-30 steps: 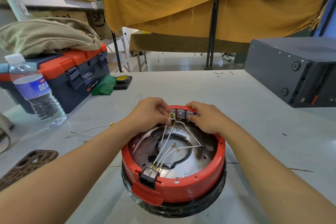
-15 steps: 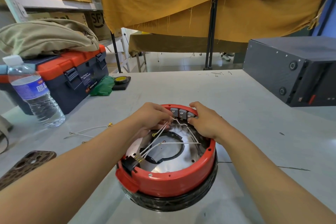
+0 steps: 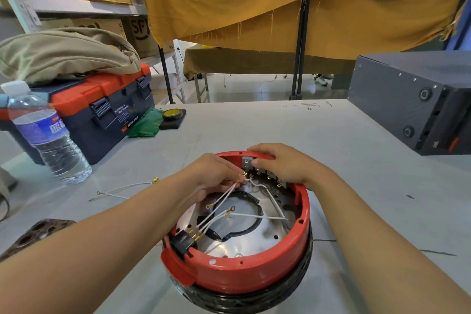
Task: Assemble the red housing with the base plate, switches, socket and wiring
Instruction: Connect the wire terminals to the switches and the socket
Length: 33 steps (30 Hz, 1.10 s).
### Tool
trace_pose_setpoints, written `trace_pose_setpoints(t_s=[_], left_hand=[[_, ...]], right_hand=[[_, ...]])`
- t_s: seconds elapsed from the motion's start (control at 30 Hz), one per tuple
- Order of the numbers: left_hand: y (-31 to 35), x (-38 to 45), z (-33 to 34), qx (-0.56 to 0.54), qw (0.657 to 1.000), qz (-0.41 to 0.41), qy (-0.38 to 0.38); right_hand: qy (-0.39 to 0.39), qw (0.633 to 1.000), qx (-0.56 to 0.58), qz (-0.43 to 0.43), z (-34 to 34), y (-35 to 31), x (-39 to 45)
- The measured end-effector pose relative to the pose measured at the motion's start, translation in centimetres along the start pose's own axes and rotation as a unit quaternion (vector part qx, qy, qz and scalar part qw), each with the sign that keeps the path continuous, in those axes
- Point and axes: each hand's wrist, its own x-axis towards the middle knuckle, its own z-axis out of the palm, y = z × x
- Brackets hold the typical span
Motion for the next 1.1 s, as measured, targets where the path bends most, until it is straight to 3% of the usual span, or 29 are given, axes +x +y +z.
trace_pose_setpoints(t_s=[0.2, 0.4, 0.53, 0.67, 1.1], left_hand=[[0.6, 0.3, 0.3, 0.043, 0.999, -0.002, -0.012], [0.7, 0.1, 1.0, 0.035, 0.999, -0.016, -0.032], [0.5, 0.2, 1.1, 0.042, 0.998, -0.015, -0.043], [0.5, 0.1, 1.0, 0.058, 0.997, -0.004, -0.055], [0.5, 0.7, 1.5, 0.094, 0.994, 0.017, -0.058]], right_hand=[[0.007, 0.998, 0.053, 0.023, 0.4, 0.5, -0.7], [0.015, 0.998, 0.032, 0.059, 0.0, 1.1, -1.5], [0.036, 0.997, 0.049, 0.038, 0.4, 1.2, -1.3], [0.010, 0.993, 0.115, 0.023, 0.8, 1.5, -1.3], [0.027, 0.989, 0.145, 0.021, 1.0, 2.1, -1.3]])
